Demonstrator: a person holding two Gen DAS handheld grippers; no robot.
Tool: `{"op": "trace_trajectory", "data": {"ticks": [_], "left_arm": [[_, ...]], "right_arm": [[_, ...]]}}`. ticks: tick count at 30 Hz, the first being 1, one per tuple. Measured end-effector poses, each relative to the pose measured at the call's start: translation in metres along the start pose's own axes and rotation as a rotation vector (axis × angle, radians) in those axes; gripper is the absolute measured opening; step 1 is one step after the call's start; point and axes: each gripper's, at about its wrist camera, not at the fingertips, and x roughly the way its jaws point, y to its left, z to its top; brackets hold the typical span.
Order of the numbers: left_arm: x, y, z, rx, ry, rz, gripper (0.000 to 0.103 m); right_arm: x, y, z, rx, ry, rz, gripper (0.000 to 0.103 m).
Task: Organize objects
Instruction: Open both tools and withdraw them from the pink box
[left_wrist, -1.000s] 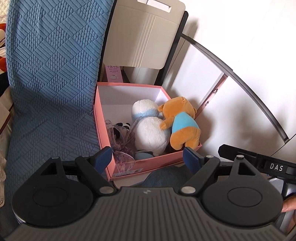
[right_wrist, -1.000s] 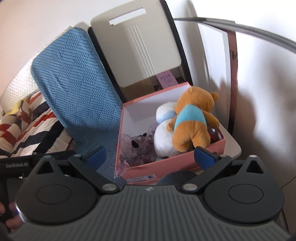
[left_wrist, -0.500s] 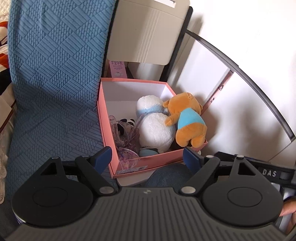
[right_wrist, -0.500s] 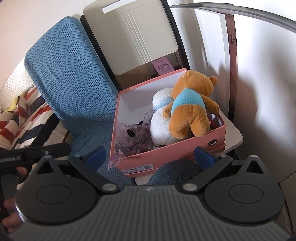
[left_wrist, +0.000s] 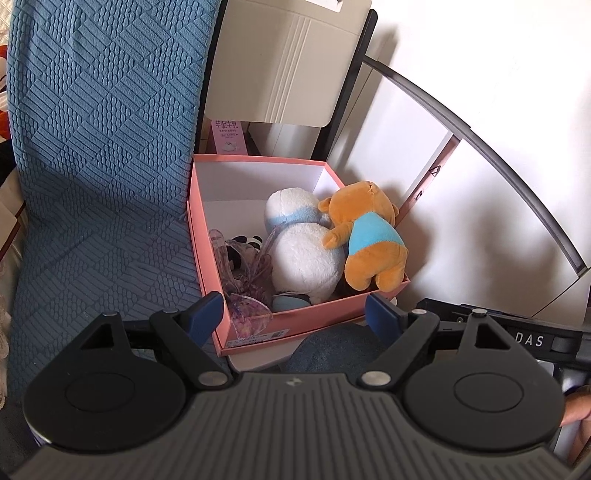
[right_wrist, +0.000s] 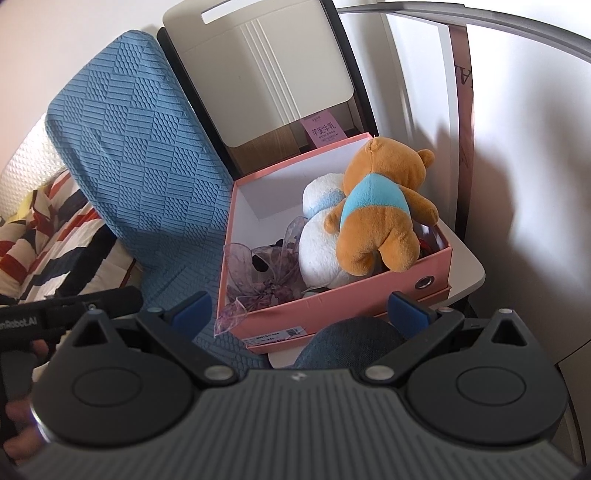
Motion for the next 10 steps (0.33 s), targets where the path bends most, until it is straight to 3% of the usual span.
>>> {"op": "trace_trajectory", "data": {"ticks": [10], "left_arm": [[-0.0002,0.0005,0.0003,0.002,0.003,-0.011,0.087]], "right_arm": [[0.0015,-0.0025,-0.0002,0.001,0.005,-0.002,0.103]]}}
